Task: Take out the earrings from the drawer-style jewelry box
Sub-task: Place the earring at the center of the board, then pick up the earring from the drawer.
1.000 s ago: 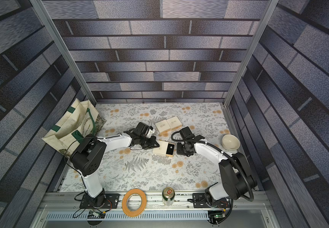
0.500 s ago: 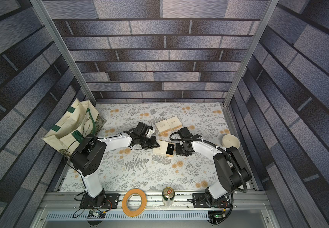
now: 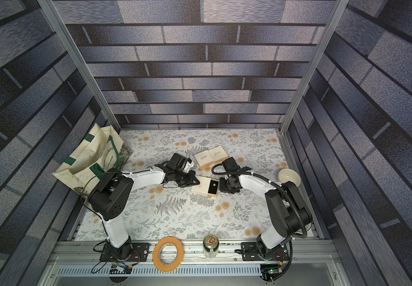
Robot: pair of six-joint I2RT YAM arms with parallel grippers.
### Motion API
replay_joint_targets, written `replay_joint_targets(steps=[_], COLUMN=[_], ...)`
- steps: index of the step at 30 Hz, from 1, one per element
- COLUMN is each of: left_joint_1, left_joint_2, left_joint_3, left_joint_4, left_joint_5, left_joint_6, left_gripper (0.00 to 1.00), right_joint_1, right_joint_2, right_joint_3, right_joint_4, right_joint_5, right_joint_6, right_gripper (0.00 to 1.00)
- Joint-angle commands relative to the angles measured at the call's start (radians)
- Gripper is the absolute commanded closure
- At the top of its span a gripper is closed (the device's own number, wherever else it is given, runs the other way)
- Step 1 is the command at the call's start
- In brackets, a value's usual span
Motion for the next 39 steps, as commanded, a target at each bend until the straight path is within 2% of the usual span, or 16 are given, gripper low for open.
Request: replay_joint_targets(steps=[1,7,15,18,29,39], left_joint_1=[-0.005,-0.005,-0.004,-0.005,-0.005,-0.005], left_joint_2=[0.059,0.044,0.056,0.060,0.062,0.065], left_joint_3=[-0.009,-0.005,0.001,0.005,0.002,0.001], left_joint_4=[-0.080,-0.105,-0.103,-0.102,-0.102,-0.099], left_joint_5=[-0.089,-0.096,-0.096,-0.093,-0.093,-0.090], left_joint_6=[0.009,0.017,0.014,0.012,0.012,0.011], left_gripper=[1.00,1.00,1.00,1.00,1.00,1.00], right_joint_1=[-0.008,-0.007,-0.003,0.016,0.103,0.122], right_joint_2=[0.005,-0.027,-0.135,-0.143,-0.019,0.067], right_joint_3=[0.037,0.063,0.045,0.044,0.119,0.202], right_joint_4=[-0.032,-0.062,0.023,0.041,0.009,-0.046], right_joint_5=[0.022,0.039,-0.091,-0.104,-0.023,0.054], right_joint_6=[-0.019,-0.030,0.005,0.017,0.019,0.041], right_gripper=[0.75,0.63,0.65,0.66,0.70,0.72])
